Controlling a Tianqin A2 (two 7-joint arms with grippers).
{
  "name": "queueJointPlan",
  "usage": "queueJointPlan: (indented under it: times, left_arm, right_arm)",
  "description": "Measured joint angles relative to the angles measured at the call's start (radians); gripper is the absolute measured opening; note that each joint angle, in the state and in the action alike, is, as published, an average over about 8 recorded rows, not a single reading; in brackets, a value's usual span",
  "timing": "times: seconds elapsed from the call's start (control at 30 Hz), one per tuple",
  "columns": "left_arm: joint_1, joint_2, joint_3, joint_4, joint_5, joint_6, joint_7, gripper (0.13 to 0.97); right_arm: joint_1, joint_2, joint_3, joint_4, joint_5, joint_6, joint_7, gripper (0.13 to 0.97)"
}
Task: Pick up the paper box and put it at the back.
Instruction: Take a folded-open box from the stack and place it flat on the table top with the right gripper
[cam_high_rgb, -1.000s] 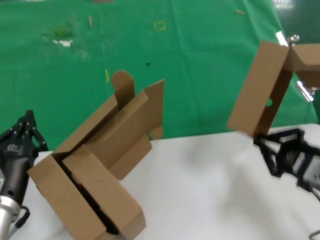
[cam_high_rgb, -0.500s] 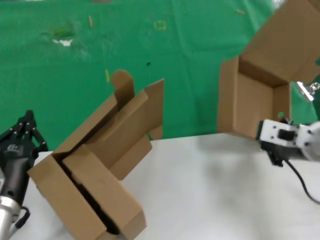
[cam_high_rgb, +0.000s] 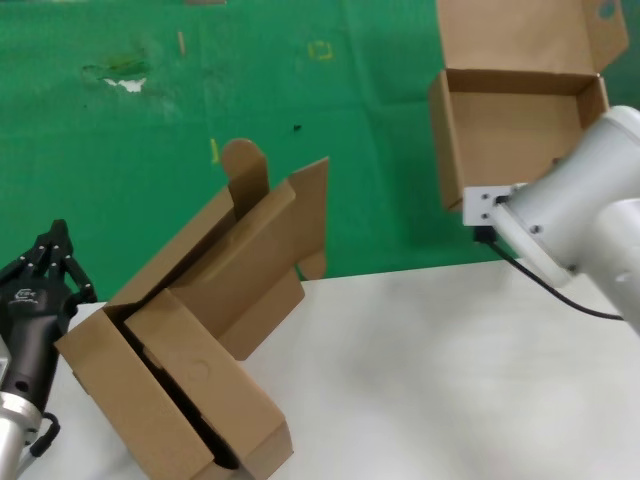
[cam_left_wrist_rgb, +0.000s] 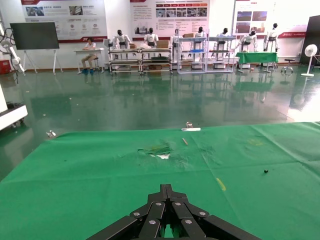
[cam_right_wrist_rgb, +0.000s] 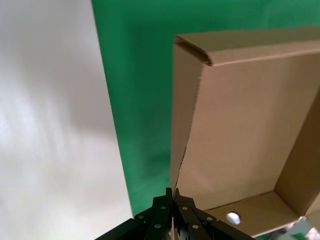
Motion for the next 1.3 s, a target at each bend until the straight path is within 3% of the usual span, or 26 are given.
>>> queueJointPlan:
  times: [0.3, 0.53, 0.77, 0.97, 1.3]
  left_arm:
    - [0.0, 0.0, 0.0, 0.0, 0.0, 0.0, 0.0, 0.14]
    - [0.0, 0.0, 0.0, 0.0, 0.0, 0.0, 0.0, 0.14]
    - [0.0, 0.0, 0.0, 0.0, 0.0, 0.0, 0.0, 0.14]
    - [0.0, 0.0, 0.0, 0.0, 0.0, 0.0, 0.0, 0.14]
    - [0.0, 0.0, 0.0, 0.0, 0.0, 0.0, 0.0, 0.14]
  right_arm:
    - [0.057, -0.193, -0.068, -0.224, -0.099, 0.043, -0.063, 0.138]
    - [0.089, -0.328, -0.075, -0.402, -0.11, 0.084, -0.013, 0.136]
    - [0.12, -0.398, -0.083, -0.515, -0.109, 0.096, 0.051, 0.136]
    - [0.13, -0.409, -0.095, -0.537, -0.1, 0.087, 0.082, 0.136]
    - [0.081, -0.348, -0.077, -0.421, -0.076, -0.007, 0.094, 0.136]
